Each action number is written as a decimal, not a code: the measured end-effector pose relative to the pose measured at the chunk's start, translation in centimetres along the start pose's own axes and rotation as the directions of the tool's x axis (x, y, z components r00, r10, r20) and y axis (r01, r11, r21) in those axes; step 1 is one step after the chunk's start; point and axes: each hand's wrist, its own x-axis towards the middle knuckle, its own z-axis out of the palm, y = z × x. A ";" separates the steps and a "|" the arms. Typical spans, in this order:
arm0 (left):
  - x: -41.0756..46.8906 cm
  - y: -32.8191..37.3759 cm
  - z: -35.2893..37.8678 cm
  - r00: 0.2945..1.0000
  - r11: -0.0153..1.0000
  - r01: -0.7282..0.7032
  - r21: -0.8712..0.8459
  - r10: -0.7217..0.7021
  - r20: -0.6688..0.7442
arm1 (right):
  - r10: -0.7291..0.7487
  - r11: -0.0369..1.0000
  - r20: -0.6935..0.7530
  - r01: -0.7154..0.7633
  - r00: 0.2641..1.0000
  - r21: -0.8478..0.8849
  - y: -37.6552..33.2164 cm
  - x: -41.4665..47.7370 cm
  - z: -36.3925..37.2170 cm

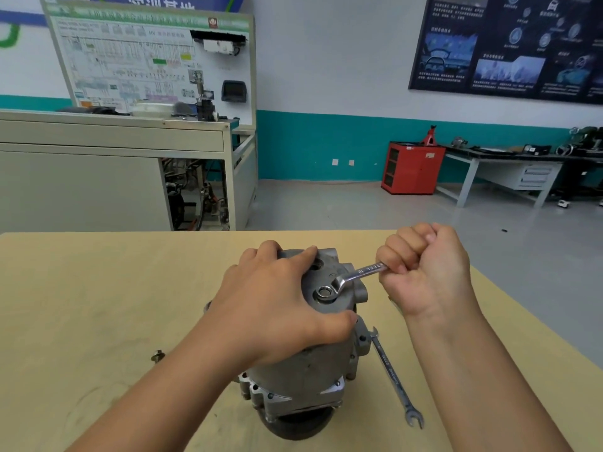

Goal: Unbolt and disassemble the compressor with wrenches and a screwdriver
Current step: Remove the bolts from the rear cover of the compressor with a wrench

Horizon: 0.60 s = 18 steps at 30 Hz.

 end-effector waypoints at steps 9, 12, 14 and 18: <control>0.9 0.7 0.3 0.982 0.989 -0.120 -0.083 0.130 0.137 | -0.114 0.983 0.237 0.145 0.965 -0.116 -4.2 -0.2 2.8; 0.6 0.6 0.3 0.984 0.988 -0.130 -0.081 0.138 0.111 | -0.123 0.985 0.215 0.146 0.969 -0.094 -4.0 -0.2 3.7; 0.5 0.6 0.4 0.988 0.990 -0.116 -0.075 0.122 0.093 | -0.144 0.981 0.176 0.163 0.974 -0.101 -3.8 -0.2 3.5; 0.1 0.6 0.7 0.998 0.998 -0.035 -0.045 0.037 0.050 | -0.177 0.977 0.053 0.182 0.983 -0.114 -2.4 -0.8 1.9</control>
